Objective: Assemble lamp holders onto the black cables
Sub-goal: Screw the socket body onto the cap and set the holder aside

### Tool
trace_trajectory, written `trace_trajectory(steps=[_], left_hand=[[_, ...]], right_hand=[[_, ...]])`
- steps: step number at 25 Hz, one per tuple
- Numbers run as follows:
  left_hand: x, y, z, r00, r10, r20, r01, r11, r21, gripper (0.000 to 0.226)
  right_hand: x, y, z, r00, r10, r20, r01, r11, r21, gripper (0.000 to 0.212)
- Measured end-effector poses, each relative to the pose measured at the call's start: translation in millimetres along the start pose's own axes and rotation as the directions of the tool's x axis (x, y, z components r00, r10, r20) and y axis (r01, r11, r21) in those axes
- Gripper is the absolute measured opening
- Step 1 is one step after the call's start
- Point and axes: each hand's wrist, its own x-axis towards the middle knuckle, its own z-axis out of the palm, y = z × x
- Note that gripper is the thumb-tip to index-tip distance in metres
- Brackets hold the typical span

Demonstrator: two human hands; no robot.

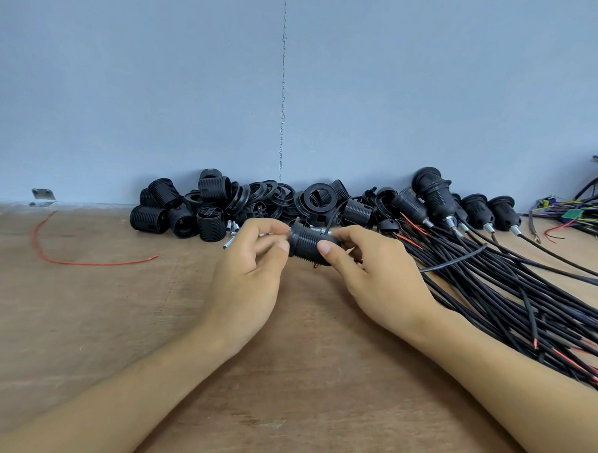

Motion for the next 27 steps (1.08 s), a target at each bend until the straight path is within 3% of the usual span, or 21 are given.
trace_trajectory(steps=[4, 14, 20, 27], left_hand=[[4, 0, -3, 0.999, -0.035, -0.018, 0.034, 0.999, -0.037, 0.022], [4, -4, -8, 0.998, -0.069, 0.01, 0.068, 0.992, 0.105, 0.028], [2, 1, -2, 0.996, -0.079, 0.051, 0.076, 0.995, 0.068, 0.06], [-2, 6, -3, 0.994, -0.006, 0.112, -0.006, 0.994, 0.109, 0.062]], right_hand=[[-1, 0, 1, 0.999, -0.043, 0.004, 0.043, 0.999, -0.004, 0.036], [1, 6, -1, 0.998, -0.065, 0.009, 0.065, 0.998, 0.026, 0.032], [1, 7, -1, 0.99, -0.124, 0.064, 0.126, 0.991, -0.035, 0.036], [4, 14, -3, 0.999, -0.045, -0.018, 0.043, 0.995, -0.088, 0.034]])
